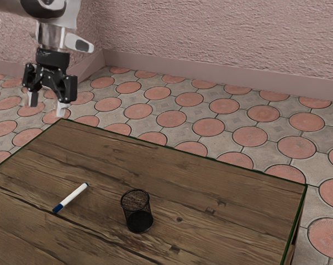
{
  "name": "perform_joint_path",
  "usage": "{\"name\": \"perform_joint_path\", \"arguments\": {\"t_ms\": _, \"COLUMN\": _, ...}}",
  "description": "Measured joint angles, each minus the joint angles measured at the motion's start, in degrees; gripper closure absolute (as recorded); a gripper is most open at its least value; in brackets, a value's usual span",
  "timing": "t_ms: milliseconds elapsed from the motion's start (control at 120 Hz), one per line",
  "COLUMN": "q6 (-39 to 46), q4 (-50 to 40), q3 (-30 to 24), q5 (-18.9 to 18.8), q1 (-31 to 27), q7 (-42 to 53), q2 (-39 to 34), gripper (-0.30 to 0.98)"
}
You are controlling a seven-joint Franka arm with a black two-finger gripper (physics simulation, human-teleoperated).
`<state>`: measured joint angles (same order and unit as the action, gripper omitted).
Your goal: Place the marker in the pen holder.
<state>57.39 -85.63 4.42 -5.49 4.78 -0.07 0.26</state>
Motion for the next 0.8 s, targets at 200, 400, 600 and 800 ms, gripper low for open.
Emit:
{"name": "perform_joint_path", "arguments": {"t_ms": 200, "q6": 24.59, "q4": -2.87, "q3": 0.19, "q5": 0.00, "q1": -0.18, "q7": -0.17, "q2": -0.21, "gripper": 0.00}}
{"name": "perform_joint_path", "arguments": {"t_ms": 400, "q6": 43.70, "q4": -21.37, "q3": 1.43, "q5": -0.66, "q1": -6.07, "q7": 0.28, "q2": 9.67, "gripper": 0.00}}
{"name": "perform_joint_path", "arguments": {"t_ms": 600, "q6": 63.37, "q4": -34.91, "q3": 2.47, "q5": -0.39, "q1": -10.15, "q7": 1.51, "q2": 12.66, "gripper": 0.00}}
{"name": "perform_joint_path", "arguments": {"t_ms": 800, "q6": 75.57, "q4": -39.79, "q3": 2.87, "q5": 0.00, "q1": -9.82, "q7": 2.21, "q2": 13.28, "gripper": 0.00}}
